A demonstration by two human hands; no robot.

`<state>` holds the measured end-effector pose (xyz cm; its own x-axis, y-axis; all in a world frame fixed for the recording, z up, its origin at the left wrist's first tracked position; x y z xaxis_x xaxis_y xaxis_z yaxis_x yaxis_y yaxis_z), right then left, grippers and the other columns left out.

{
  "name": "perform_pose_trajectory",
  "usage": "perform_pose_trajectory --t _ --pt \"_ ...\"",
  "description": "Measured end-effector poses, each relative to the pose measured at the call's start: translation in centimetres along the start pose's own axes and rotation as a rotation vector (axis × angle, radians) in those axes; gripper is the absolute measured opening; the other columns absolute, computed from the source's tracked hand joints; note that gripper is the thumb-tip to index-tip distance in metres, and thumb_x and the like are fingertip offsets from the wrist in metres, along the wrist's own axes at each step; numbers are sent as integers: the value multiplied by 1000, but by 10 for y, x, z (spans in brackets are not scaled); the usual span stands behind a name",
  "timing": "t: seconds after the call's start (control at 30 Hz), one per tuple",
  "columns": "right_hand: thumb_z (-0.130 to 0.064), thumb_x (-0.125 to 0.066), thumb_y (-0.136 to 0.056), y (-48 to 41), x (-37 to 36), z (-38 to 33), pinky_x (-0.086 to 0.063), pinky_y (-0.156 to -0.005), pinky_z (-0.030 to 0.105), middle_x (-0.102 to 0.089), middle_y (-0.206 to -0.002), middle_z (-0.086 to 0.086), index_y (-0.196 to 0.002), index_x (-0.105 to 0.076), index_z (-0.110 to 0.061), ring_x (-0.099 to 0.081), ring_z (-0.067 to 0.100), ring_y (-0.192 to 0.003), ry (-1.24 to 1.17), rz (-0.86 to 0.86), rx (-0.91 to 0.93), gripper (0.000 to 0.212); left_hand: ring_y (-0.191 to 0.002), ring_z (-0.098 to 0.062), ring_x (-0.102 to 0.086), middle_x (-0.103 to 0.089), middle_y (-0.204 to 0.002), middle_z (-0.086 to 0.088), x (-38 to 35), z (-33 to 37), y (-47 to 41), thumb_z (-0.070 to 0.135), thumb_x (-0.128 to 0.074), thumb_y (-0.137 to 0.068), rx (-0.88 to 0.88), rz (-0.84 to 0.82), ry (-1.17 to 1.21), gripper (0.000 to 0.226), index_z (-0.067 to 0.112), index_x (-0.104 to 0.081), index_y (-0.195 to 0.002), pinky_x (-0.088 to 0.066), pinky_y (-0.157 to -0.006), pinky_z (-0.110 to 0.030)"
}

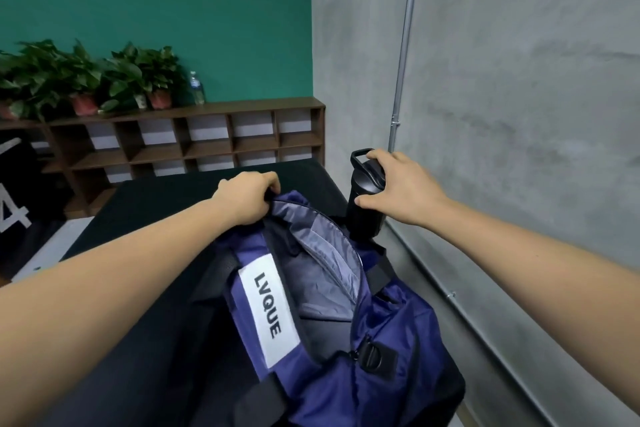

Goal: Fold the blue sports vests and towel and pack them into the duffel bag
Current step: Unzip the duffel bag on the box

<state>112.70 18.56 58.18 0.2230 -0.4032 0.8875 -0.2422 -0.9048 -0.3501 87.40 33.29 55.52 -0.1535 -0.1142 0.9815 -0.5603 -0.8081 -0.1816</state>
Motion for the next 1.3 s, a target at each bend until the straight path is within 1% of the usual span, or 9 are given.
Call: perform_pose_trajectory --t 0.17,0.23,0.37,0.53,0.7,0.9,1.07,1.23,1.3 --pt "-65 -75 -66 -18 -2 33 -57 -93 47 -56 -122 0 -139 -47 -37 -61 29 -109 8 -2 -57 84 -119 -28 -58 -60 -124 3 -16 32 -40 27 -65 -91 -36 9 75 36 37 -60 -125 -34 -91 -46" --pt "-66 -73 -63 -28 -6 44 -58 -93 49 -56 -123 1 -137 -48 -35 -62 31 -110 27 -10 -77 84 -120 -28 -58 -56 -125 3 -30 36 -44 28 -68 -89 -26 -51 54 41 37 -61 -129 -33 -92 -47" --pt "-63 -76 -68 -59 -16 50 -57 -91 48 -56 -121 4 -139 -47 -32 -62 34 -109 44 -18 -87 82 -122 -25 -57 -55 -127 5 -51 28 -37 28 -69 -90 -25 -114 43 42 42 -63 -129 -35 -100 -48" --pt "-62 -79 -73 -121 -34 22 -56 -94 46 -58 -128 7 -146 -45 -31 -61 34 -113 -2 54 -67 87 -121 -21 -58 -56 -123 9 -61 9 -30 33 -73 -86 -39 -115 78 40 45 -66 -123 -32 -92 -41" --pt "-64 -83 -76 -174 -75 -13 -57 -94 47 -57 -132 12 -147 -44 -27 -62 37 -115 -45 27 -33 88 -121 -19 -57 -57 -124 10 -56 -2 -27 41 -78 -84 -67 -95 94 44 43 -65 -126 -37 -92 -39" --pt "-60 -85 -81 -209 -143 -21 -56 -96 48 -56 -135 16 -149 -42 -28 -60 42 -119 -13 -64 -58 87 -116 -19 -59 -60 -120 10 -49 -18 -28 55 -83 -79 -40 -85 150 47 42 -67 -122 -47 -104 -46" --pt "-58 -82 -85 -231 -179 -11 -54 -100 48 -53 -142 16 -157 -37 -36 -58 43 -125 -1 -96 -91 87 -113 -16 -59 -60 -118 12 -52 -23 -25 58 -81 -79 -42 -60 157 45 41 -68 -118 -46 -102 -44" --pt "-51 -77 -94 -242 -184 5 -53 -102 48 -45 -150 19 -163 -32 -39 -59 42 -126 -46 -103 -132 83 -115 -14 -57 -58 -119 14 -54 -23 -24 60 -81 -80 -61 -40 141 44 43 -68 -118 -43 -100 -42" --pt "-46 -76 -97 -242 -186 11 -53 -105 47 -41 -152 18 -163 -32 -39 -59 43 -127 -85 -97 -129 80 -114 -13 -58 -59 -117 14 -54 -24 -25 65 -80 -76 -56 -52 169 47 44 -69 -116 -45 -102 -44"
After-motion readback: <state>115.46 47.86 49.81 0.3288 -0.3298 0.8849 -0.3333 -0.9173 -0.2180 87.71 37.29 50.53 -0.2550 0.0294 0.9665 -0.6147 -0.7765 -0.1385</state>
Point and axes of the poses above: each hand's wrist, its own y-axis away from the middle knuckle, its own x-axis out of the back of the hand, z = x × y, the point moved 5 cm from there along -y, towards the middle knuckle
